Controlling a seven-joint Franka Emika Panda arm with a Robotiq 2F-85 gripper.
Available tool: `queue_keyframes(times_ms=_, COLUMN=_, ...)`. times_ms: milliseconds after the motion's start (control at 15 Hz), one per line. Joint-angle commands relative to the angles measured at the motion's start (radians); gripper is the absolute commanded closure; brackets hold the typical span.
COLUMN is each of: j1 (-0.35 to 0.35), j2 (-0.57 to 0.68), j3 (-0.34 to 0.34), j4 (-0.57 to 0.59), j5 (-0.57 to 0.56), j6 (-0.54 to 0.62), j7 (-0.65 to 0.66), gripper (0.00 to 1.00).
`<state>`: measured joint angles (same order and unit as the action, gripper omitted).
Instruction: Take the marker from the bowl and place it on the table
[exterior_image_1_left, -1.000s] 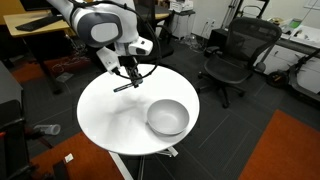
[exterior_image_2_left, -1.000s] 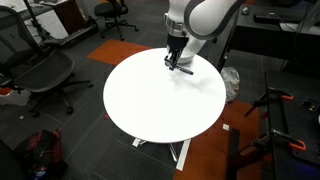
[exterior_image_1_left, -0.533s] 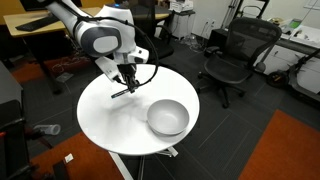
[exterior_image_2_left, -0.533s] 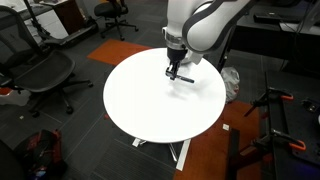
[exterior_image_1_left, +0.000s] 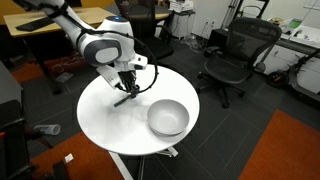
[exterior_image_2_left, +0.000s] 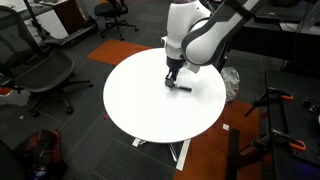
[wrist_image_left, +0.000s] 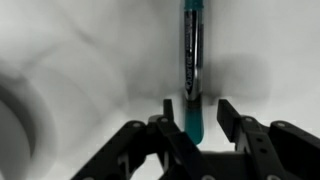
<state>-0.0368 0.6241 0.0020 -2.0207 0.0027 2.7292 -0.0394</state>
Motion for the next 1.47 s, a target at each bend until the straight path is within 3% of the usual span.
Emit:
queue_keyframes(times_ms=0, j1=0.019, j2=-0.031, j3=-0.013, j4=-0.013, j5=-0.017, j6=0.012, j7=0.009, gripper=0.17)
queue_keyframes(times_ms=200, j1=0.031, j2=-0.089, j3=-0.022, j4=-0.055, j5=-0.024, j6=0.014, j7=0.017, gripper=0.00)
queue_keyframes(times_ms=667, j1=0.072, j2=-0.275, j3=-0.080, j4=-0.166, j5=-0.066, j6=-0.032, j7=0.071, gripper=0.00)
queue_keyframes(times_ms=1400, j1=0.029, j2=-0.566, j3=-0.064, j4=-0.328, j5=-0.066, j6=-0.124, j7=0.056, gripper=0.00)
